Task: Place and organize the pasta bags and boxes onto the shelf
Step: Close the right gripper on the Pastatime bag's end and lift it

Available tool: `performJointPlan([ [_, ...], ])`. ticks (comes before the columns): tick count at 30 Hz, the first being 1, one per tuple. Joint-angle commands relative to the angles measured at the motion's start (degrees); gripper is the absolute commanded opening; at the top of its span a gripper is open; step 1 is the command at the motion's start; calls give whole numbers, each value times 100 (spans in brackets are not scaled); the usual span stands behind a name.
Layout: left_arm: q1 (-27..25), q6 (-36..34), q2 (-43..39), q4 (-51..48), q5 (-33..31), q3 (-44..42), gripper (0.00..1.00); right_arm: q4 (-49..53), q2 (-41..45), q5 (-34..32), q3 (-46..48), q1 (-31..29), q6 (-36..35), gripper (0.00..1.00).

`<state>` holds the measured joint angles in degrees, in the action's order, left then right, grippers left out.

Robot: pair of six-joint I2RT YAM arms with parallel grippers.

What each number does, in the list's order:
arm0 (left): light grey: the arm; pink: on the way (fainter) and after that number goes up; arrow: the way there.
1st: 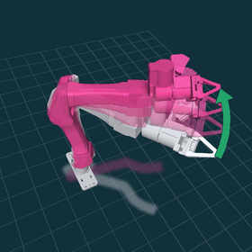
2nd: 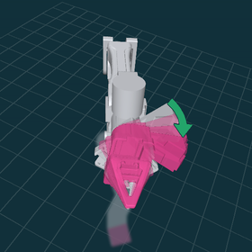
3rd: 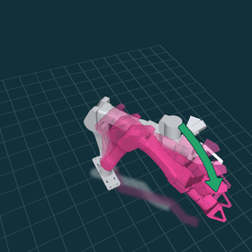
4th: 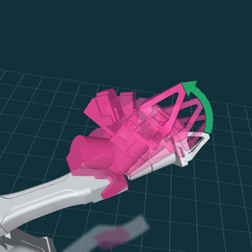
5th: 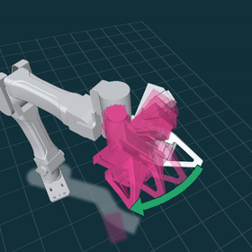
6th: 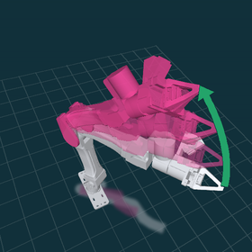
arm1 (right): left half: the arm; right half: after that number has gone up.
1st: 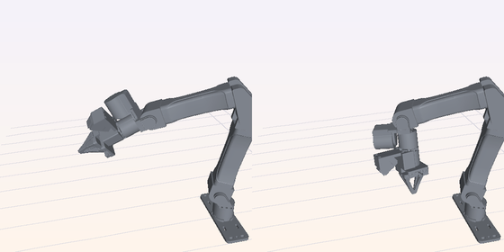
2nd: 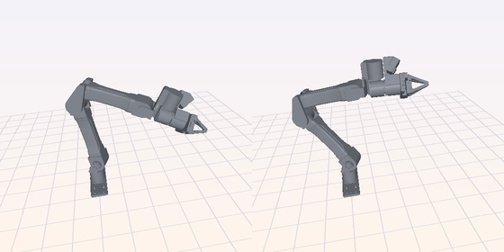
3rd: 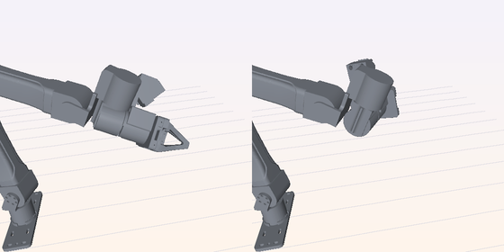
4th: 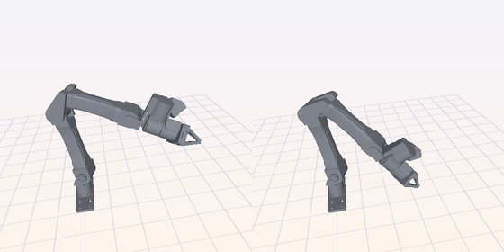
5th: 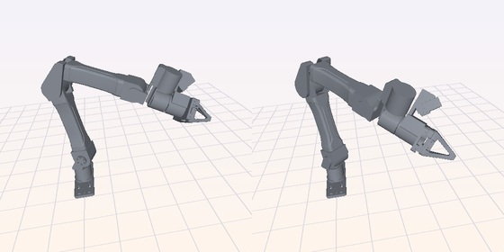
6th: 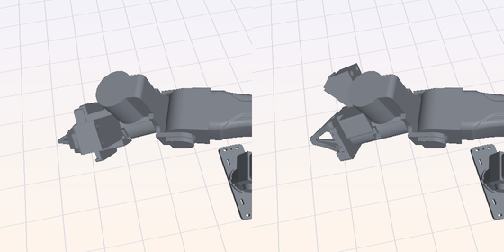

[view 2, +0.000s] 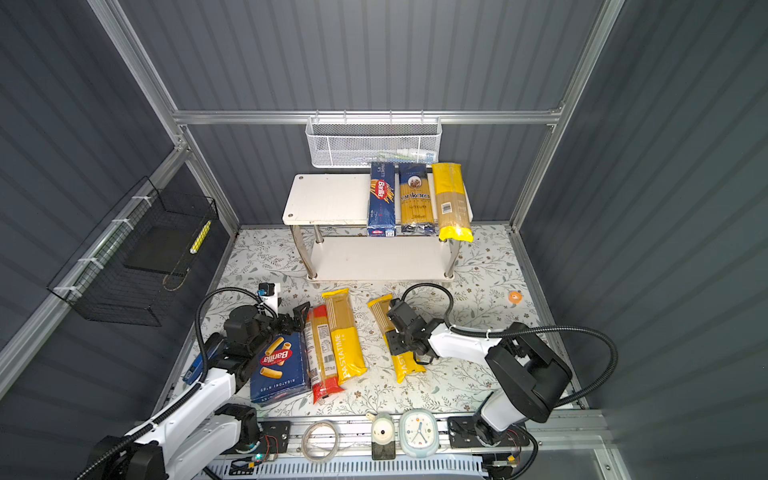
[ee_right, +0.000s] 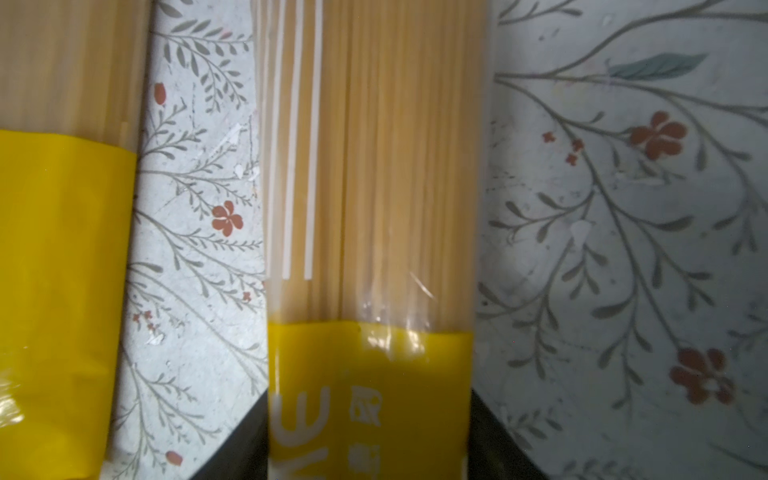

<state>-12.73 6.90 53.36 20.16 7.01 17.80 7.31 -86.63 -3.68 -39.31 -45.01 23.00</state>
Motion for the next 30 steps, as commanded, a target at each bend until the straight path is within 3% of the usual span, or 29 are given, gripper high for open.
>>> performJointPlan([
  [1,-31,66,-98,-50,-50,6,100,-95,149,-82,176,-90,219,54],
  [8,-33,49,-70,-48,-15,13,100,-765,442,249,491,-150,388,46],
  [18,-28,66,-126,-41,-50,-14,100,-833,763,-23,529,-197,475,34],
  [30,-28,66,-110,-48,-51,-9,99,-852,1526,97,388,-197,514,25],
])
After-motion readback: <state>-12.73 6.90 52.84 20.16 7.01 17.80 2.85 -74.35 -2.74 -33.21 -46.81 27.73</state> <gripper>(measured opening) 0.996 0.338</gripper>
